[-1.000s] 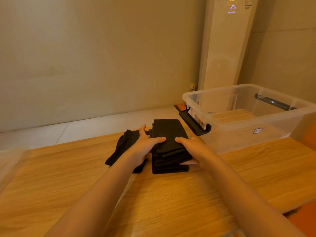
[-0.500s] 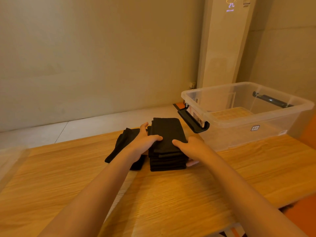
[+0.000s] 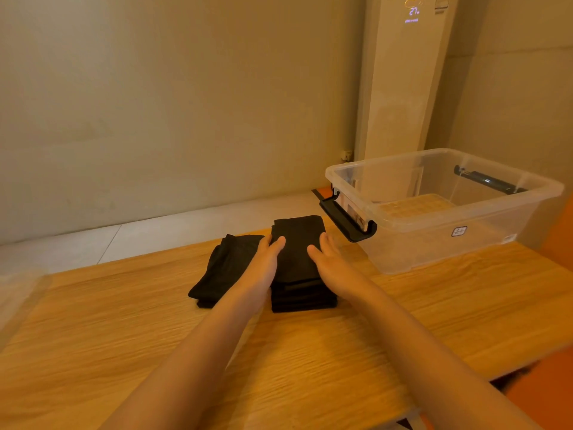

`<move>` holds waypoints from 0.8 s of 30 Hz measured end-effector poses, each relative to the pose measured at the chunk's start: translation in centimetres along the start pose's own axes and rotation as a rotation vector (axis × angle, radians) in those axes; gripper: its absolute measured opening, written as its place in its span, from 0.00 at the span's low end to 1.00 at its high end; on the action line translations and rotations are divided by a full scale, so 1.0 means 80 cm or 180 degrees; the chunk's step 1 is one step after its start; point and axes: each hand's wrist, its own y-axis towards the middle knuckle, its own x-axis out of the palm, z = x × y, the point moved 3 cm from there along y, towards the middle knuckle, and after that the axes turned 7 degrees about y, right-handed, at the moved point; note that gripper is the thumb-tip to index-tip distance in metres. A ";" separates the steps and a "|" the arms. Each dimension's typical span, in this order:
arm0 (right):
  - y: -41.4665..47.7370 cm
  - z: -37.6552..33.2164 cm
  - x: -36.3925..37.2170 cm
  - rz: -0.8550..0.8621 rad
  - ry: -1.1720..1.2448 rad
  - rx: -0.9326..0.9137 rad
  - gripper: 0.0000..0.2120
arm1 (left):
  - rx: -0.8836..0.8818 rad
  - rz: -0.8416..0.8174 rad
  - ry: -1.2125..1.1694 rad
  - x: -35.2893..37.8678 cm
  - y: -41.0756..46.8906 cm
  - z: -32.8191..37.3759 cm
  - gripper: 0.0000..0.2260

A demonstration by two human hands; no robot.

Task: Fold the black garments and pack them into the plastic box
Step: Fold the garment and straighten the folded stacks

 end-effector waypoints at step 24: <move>0.017 -0.020 0.029 0.0054 -0.3113 -0.0787 0.26 | -0.0925 0.0650 0.3330 -0.115 0.009 0.039 0.31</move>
